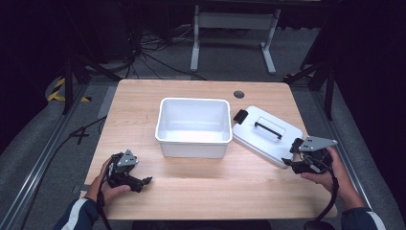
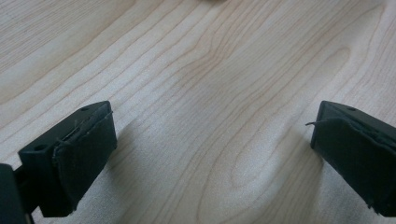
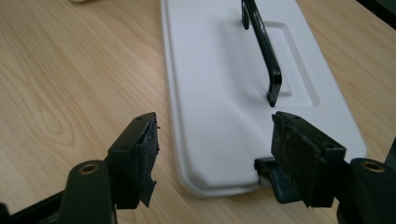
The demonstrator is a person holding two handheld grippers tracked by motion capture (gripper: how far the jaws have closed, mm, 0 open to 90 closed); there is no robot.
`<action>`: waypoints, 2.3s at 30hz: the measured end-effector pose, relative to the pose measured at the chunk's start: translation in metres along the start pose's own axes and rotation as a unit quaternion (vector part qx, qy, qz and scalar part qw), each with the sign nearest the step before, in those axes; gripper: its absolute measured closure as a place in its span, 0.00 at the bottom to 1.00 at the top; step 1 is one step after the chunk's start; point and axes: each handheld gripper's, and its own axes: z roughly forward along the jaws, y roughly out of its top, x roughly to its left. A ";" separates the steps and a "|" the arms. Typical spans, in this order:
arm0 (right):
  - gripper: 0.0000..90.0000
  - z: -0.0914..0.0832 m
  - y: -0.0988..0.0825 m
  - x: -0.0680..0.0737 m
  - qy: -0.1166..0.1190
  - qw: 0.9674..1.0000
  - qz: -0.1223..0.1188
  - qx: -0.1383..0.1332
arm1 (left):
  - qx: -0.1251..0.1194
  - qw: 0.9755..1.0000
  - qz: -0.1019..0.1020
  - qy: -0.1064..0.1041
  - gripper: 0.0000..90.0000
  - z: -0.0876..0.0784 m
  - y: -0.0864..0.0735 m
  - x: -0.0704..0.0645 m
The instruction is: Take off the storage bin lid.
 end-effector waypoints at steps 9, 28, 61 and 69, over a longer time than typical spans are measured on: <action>0.36 0.000 -0.022 0.006 0.001 1.000 0.013 0.000 | 0.000 1.000 -0.001 0.000 0.01 0.000 0.000 0.000; 0.34 0.012 -0.072 0.015 0.023 0.997 0.071 -0.009 | 0.000 1.000 -0.001 0.000 0.01 0.000 0.000 0.000; 0.24 0.016 -0.094 0.016 0.012 0.989 0.146 -0.027 | 0.001 1.000 0.001 -0.001 0.01 0.000 0.000 0.000; 0.23 0.016 -0.094 0.016 0.010 0.989 0.147 -0.027 | -0.001 1.000 0.001 -0.001 0.01 0.000 0.000 0.000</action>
